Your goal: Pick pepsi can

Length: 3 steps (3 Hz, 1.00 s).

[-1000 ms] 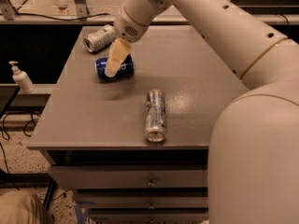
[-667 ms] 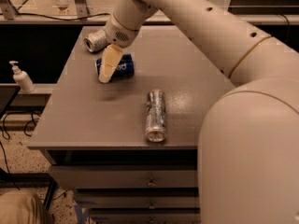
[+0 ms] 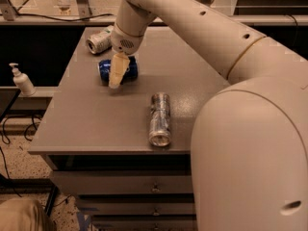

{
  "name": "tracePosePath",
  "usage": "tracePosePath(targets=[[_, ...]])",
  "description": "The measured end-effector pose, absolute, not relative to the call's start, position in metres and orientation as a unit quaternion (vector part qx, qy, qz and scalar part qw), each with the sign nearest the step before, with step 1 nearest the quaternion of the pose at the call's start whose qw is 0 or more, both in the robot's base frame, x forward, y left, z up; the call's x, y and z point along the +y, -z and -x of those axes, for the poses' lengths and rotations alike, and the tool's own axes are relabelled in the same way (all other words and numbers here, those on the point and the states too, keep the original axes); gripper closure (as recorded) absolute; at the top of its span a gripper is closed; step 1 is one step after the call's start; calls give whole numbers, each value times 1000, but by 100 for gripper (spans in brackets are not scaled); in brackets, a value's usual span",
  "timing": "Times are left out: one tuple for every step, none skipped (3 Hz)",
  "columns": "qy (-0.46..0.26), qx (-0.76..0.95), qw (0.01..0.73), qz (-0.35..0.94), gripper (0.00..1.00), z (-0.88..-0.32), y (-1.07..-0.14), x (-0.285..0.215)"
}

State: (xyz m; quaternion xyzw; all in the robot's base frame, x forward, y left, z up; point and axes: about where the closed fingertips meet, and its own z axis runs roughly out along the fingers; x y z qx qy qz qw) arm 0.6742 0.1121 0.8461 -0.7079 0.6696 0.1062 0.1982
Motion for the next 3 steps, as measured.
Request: tracePosePath(targets=[[-93, 673, 194, 708, 41, -679, -844, 105], [-91, 673, 199, 707, 65, -681, -848, 104], [-103, 675, 229, 694, 88, -691, -863, 100]])
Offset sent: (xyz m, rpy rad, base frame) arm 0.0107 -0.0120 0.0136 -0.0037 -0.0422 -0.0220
